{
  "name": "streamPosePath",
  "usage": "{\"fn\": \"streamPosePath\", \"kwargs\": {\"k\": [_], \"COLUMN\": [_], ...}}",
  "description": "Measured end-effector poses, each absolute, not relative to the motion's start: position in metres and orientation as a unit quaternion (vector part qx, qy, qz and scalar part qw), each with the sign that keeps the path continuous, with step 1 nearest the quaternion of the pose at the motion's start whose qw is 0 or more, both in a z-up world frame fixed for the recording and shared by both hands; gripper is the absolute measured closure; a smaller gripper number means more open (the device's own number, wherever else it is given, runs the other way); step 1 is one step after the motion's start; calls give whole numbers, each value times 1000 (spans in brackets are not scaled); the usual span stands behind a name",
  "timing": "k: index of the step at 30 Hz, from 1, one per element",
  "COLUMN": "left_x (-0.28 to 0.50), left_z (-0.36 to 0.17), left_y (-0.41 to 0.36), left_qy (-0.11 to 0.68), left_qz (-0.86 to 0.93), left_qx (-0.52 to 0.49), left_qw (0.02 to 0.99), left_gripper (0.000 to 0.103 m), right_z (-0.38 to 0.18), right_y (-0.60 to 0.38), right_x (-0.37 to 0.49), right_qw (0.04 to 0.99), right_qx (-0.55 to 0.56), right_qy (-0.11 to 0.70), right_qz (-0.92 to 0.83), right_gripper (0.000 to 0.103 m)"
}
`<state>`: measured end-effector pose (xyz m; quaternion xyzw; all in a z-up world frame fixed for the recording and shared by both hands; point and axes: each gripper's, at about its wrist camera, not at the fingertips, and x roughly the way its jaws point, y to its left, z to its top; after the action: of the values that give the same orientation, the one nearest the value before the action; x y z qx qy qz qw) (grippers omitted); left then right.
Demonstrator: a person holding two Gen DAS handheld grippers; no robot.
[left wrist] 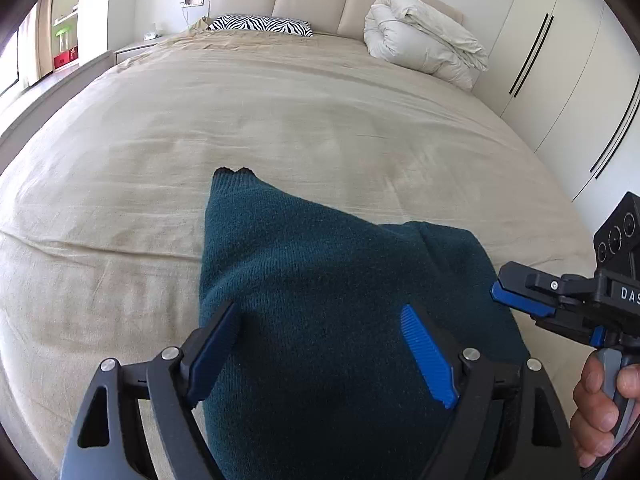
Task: Fold small clothes
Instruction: 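Release the sweater and withdraw both grippers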
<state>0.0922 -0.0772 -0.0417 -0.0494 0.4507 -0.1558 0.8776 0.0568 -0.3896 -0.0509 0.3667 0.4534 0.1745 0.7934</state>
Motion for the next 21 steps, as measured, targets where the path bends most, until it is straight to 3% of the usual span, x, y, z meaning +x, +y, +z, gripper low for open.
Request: {"fn": "streamPosePath", "kwargs": {"k": [8,11,13,14,18,21], "left_x": [91,83,69,58,3,-36], "left_z": [-61,-47,-31,-20,27,58], "left_y": [-85,-79,-73,-72,-71,-71], "left_qy": [461,446,420,396,275,200], "left_qz": [-142,-144,-141,-136,-88,-59], "left_qx": [-12,-27,-31,-23,35,64], "left_qw": [876,883,896,908,957,976], "left_gripper": [17,18,19,19,0,0], "right_z": [-79,-63,-46,-36,11,49], "right_y": [-388,-390,-391,-392,-394,-388], "right_x": [20,11,0,-8,-40,-66], "right_qw": [780,801,827,840,898,938], "right_qx": [360,333,298,285,222,164], "right_qy": [481,471,456,444,370,304], "right_qz": [176,160,139,127,86,39], "right_gripper": [72,72,62,52,49,37]}}
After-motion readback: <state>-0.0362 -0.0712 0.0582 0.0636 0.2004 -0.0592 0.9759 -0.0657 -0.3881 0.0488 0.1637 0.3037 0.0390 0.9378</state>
